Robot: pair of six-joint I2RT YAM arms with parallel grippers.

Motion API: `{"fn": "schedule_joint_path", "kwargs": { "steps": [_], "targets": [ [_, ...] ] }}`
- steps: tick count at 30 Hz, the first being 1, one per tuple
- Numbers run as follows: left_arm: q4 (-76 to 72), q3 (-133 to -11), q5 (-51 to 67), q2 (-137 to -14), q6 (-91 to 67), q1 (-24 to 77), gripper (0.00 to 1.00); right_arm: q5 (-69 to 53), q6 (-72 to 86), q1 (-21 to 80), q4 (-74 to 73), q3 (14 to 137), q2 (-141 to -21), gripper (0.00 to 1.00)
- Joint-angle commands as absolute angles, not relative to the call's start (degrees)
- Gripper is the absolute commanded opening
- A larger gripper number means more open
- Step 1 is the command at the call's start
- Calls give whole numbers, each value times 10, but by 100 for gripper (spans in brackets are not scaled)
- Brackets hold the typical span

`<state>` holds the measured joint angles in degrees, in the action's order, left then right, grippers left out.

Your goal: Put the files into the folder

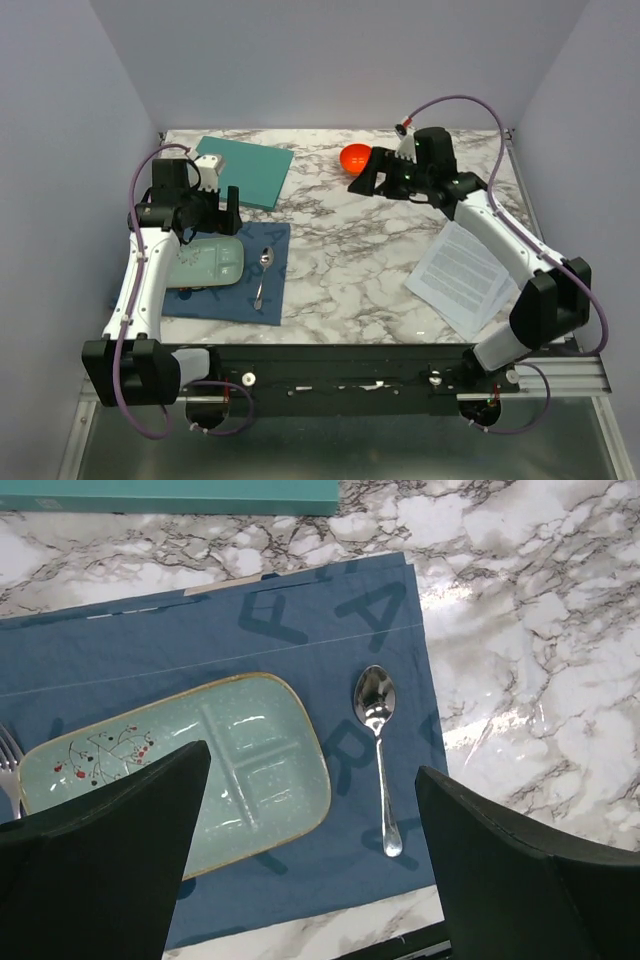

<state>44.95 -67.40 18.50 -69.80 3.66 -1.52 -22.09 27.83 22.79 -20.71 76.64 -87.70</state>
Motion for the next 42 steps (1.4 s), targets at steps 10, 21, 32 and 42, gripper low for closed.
{"fn": "schedule_joint_path", "kwargs": {
  "steps": [10, 21, 32, 42],
  "targets": [
    [328, -679, 113, -742, -19, -55, 99, -252, 347, 297, -110, 974, -1149, 79],
    [222, -887, -12, -1043, -59, -83, 99, -185, 309, 325, -43, 862, -1092, 79],
    [242, -1185, -70, -1297, -64, -120, 99, -110, 225, 335, 19, 597, -831, 84],
    [243, -1294, -54, -1418, -74, -127, 99, -51, 203, 344, -51, 534, -662, 83]
  ]
}}
